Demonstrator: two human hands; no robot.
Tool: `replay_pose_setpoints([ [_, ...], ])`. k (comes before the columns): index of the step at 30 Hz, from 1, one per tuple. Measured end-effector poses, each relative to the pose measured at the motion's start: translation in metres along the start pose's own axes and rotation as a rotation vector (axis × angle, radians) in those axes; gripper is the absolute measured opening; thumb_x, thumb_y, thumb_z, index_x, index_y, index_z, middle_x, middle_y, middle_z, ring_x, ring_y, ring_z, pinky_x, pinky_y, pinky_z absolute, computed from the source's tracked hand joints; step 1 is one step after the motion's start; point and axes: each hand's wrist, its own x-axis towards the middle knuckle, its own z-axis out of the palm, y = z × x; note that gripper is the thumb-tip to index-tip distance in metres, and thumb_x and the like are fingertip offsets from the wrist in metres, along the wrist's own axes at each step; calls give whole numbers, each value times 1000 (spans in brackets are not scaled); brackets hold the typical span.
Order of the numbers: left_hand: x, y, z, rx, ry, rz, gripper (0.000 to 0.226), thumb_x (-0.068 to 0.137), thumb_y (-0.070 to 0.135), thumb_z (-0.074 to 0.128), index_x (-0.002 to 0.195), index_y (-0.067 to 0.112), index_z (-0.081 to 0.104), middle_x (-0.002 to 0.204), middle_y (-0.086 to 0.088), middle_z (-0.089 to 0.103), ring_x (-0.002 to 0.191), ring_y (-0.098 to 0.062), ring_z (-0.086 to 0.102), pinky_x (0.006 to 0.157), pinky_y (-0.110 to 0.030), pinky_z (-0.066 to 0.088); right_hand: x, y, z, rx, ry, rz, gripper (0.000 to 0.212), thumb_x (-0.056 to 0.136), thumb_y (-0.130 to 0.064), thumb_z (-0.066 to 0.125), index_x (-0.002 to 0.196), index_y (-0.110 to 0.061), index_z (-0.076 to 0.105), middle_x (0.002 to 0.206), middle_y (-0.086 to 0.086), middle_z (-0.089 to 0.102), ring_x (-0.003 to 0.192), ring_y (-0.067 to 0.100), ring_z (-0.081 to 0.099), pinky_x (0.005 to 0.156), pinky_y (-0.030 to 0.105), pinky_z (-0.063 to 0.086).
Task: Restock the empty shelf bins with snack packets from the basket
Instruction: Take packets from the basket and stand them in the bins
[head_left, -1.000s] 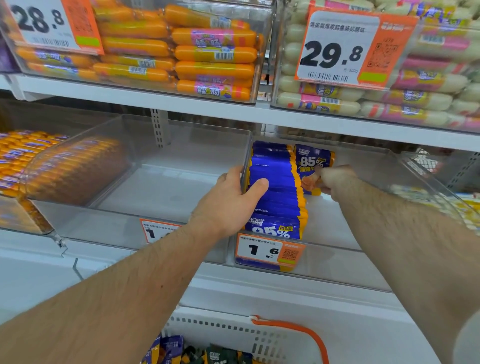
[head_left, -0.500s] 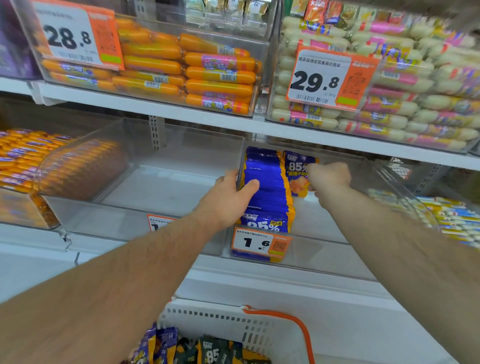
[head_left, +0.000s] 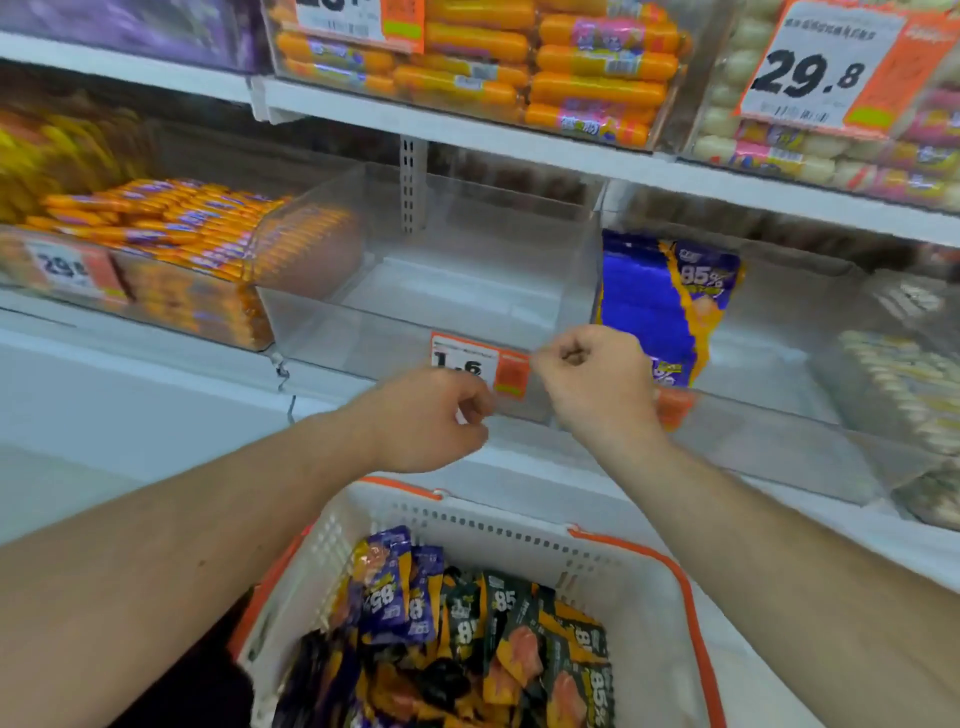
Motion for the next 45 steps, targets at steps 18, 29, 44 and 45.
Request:
replay_pose_setpoints([
  [18, 2, -51, 9, 160, -536, -149, 45, 99, 41, 46, 133, 12, 55, 134, -5, 57, 120, -25, 55, 103, -41, 44, -135, 147, 231, -174, -733, 904, 16, 87, -18, 67, 81, -12, 53, 77, 6, 55, 60, 19, 55, 53, 27, 49],
  [29, 7, -48, 17, 148, -487, -93, 54, 93, 42, 59, 142, 24, 43, 143, 3, 47, 128, -19, 48, 107, -37, 39, -65, 94, 129, -414, -773, 215, 13, 82, -8, 57, 71, -10, 63, 76, 7, 62, 71, 21, 58, 60, 29, 41],
  [44, -2, -2, 48, -476, -167, -81, 12, 82, 14, 76, 76, 15, 66, 66, -3, 67, 59, -14, 57, 61, -32, 47, -21, 40, -62, 62, -452, 147, 20, 84, -13, 76, 69, -16, 63, 68, 4, 63, 67, 11, 58, 63, 29, 45],
  [45, -3, 4, 47, -546, -133, -84, 11, 83, 11, 75, 77, 15, 67, 65, 0, 67, 58, -12, 55, 61, -31, 46, -21, 41, -71, 135, -398, 187, 15, 83, -16, 77, 74, -14, 66, 71, 7, 66, 68, 11, 60, 65, 30, 47],
])
